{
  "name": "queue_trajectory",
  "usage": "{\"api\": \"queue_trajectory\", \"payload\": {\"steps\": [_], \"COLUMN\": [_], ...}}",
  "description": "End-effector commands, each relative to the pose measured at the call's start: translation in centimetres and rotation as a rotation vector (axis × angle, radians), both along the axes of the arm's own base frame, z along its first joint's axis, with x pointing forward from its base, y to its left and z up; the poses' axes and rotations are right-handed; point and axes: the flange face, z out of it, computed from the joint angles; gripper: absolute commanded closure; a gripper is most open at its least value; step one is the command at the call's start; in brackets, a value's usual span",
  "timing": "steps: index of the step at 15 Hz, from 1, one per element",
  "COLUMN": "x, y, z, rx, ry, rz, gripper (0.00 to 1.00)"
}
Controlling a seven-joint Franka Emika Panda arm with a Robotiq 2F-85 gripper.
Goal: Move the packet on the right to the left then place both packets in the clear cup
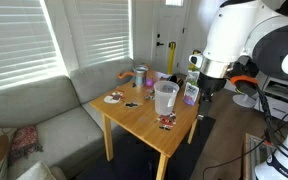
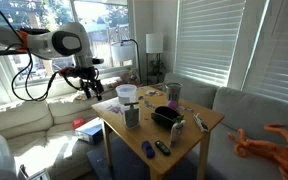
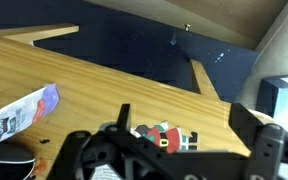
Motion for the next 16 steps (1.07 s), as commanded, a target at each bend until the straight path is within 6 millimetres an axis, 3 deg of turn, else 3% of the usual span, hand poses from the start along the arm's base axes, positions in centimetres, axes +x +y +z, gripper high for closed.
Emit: {"api": "queue_trajectory", "payload": {"steps": [1,14,16], "x": [0.0,0.0,1.4], "y": [0.0,0.0,-2.7], "z": [0.1,0.1,1.7], "rx": [0.000,0.000,0.009], "ry": [0.001,0.001,-0.034], "rz": [0.000,0.000,-0.070], "gripper": [0.00,0.00,0.00]}}
